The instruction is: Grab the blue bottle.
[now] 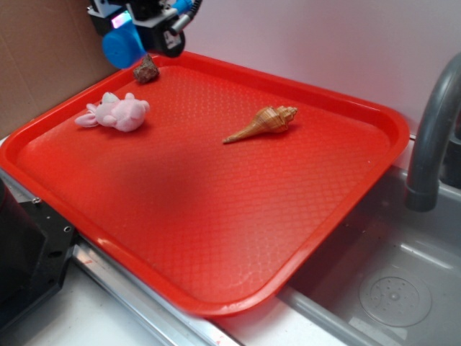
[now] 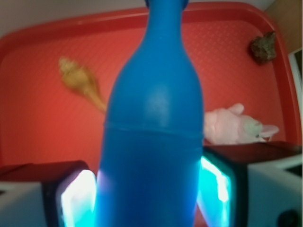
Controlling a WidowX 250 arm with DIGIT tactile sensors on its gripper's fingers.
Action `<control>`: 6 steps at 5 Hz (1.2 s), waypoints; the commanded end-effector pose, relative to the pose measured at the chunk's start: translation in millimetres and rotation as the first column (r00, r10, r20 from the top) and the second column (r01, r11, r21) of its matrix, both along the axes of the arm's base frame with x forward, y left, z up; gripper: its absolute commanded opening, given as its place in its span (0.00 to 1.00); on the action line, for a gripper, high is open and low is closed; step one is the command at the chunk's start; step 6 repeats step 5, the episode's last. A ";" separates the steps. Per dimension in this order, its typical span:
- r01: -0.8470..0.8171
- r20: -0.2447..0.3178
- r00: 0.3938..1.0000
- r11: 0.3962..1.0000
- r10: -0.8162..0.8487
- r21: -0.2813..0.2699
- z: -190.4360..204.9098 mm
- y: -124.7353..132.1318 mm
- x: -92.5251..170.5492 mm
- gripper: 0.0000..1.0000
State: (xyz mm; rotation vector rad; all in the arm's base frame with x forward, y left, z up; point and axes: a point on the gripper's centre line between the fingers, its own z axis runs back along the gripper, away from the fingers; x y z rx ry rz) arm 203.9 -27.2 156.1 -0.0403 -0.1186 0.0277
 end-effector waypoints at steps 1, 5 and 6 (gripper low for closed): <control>0.128 0.033 0.991 0.988 -0.126 -0.089 13.0 0.4 -9.3 0.00; 0.031 -0.018 0.999 0.999 -0.032 -0.022 1.9 8.9 8.8 0.00; 0.031 -0.018 0.999 0.999 -0.032 -0.022 1.9 8.9 8.8 0.00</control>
